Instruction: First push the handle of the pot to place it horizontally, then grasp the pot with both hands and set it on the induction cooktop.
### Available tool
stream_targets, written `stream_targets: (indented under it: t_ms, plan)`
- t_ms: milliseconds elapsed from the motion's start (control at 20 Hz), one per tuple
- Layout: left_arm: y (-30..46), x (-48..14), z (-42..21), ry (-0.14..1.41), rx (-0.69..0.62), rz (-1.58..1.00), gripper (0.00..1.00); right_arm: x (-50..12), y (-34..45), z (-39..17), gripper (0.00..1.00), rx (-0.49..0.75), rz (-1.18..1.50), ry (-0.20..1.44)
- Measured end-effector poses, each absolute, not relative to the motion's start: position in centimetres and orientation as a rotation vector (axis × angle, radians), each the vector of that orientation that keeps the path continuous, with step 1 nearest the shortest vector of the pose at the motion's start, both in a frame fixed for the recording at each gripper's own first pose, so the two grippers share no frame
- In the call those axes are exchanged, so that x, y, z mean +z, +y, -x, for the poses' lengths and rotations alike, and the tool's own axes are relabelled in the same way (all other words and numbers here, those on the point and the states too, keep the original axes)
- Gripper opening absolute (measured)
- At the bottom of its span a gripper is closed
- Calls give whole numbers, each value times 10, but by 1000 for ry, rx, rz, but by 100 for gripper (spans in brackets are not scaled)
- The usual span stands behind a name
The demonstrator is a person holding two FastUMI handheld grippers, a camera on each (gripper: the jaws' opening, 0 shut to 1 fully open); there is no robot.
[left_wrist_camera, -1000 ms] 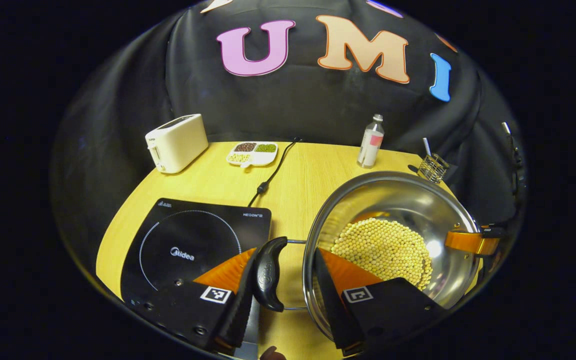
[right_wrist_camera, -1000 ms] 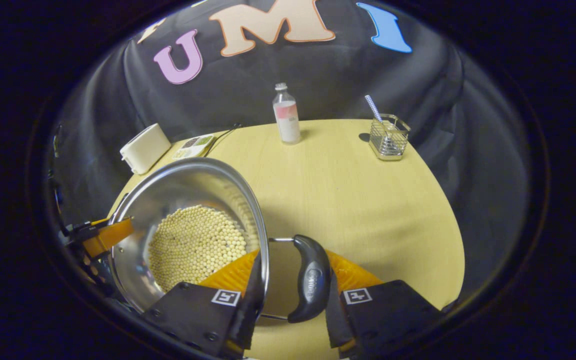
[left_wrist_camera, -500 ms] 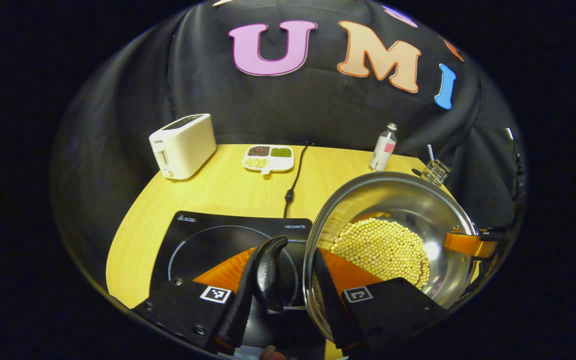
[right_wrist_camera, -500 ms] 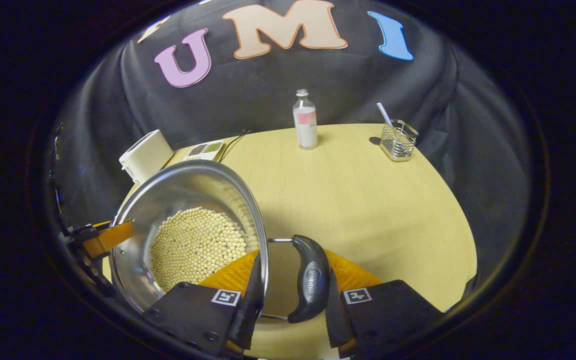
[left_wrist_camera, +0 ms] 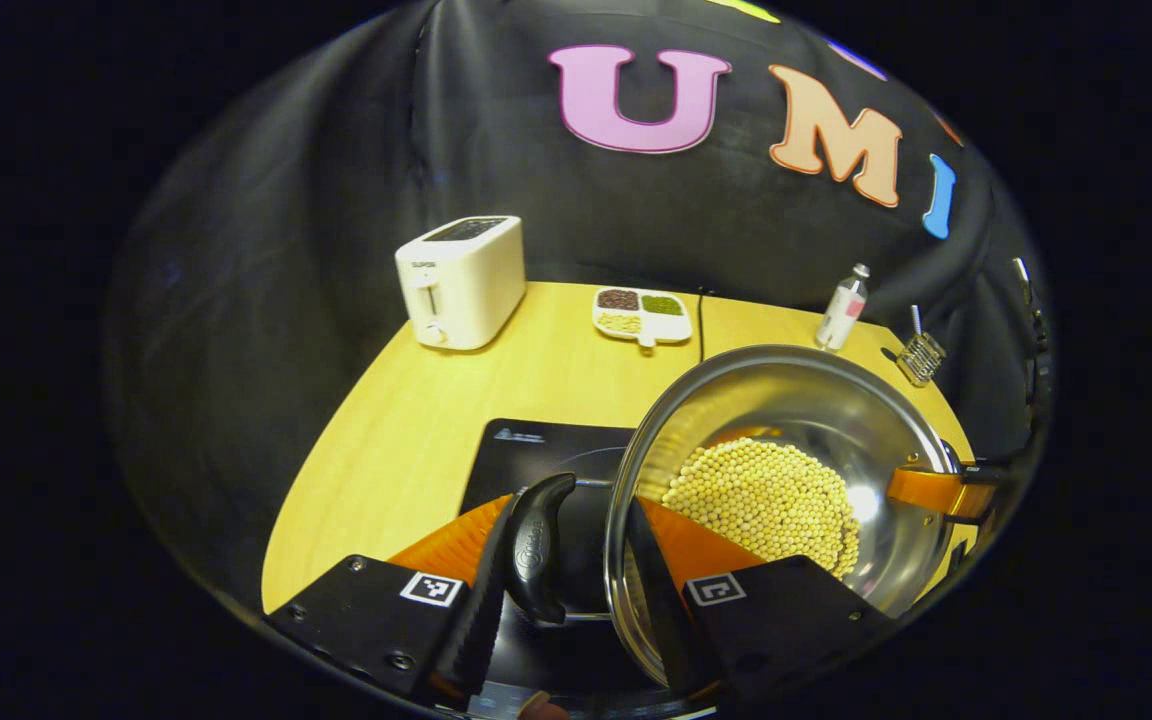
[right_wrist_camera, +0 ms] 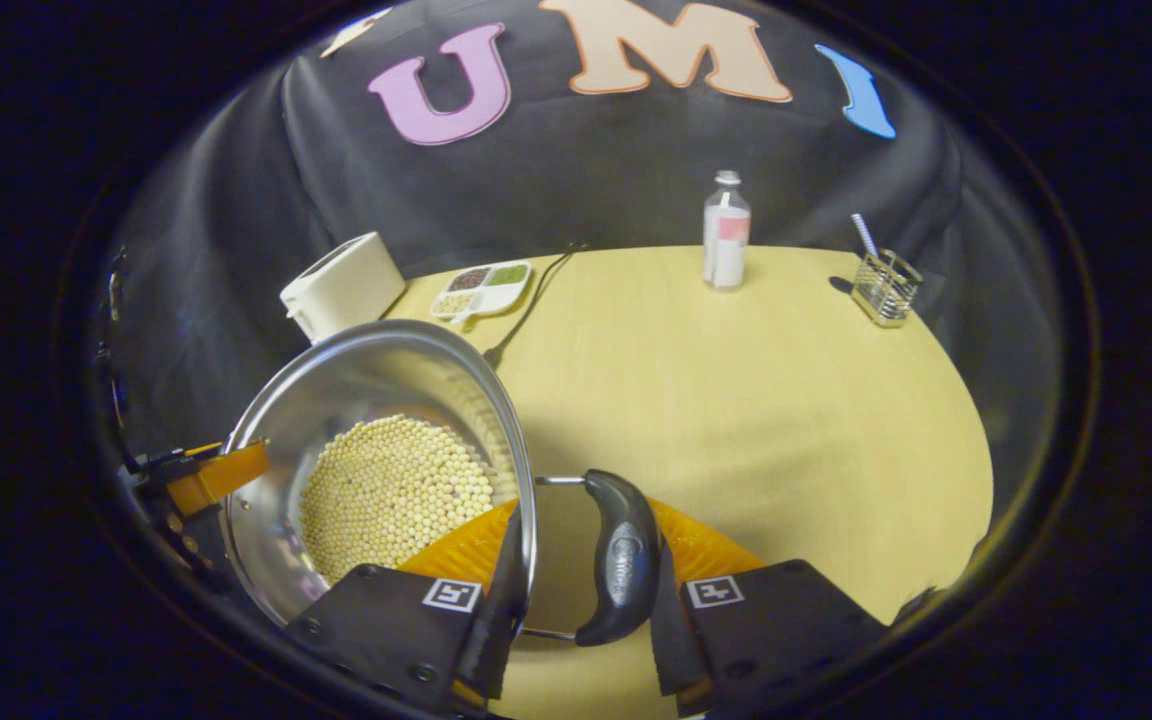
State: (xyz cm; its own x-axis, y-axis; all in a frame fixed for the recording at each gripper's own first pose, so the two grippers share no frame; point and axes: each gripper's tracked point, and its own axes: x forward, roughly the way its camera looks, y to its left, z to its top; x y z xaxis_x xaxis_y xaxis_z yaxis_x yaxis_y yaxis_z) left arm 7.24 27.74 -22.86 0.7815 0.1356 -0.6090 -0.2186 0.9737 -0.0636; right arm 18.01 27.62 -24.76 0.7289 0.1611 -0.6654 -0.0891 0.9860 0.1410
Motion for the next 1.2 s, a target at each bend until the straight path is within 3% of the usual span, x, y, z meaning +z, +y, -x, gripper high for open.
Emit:
stream_targets:
  t_ms: [250,300,450,1200]
  plan:
    - [321,-238,-64,657,225,140,67,-258,324,-184,54,157,-91,764]
    - [327,-240,-64,654,228,143,67,-257,331,-185,60,158,-86,763]
    - [340,-243,-63,653,232,139,67,-261,345,-187,60,161,-83,769]
    - [354,-252,-65,645,213,110,69,-271,359,-187,60,143,-102,791]
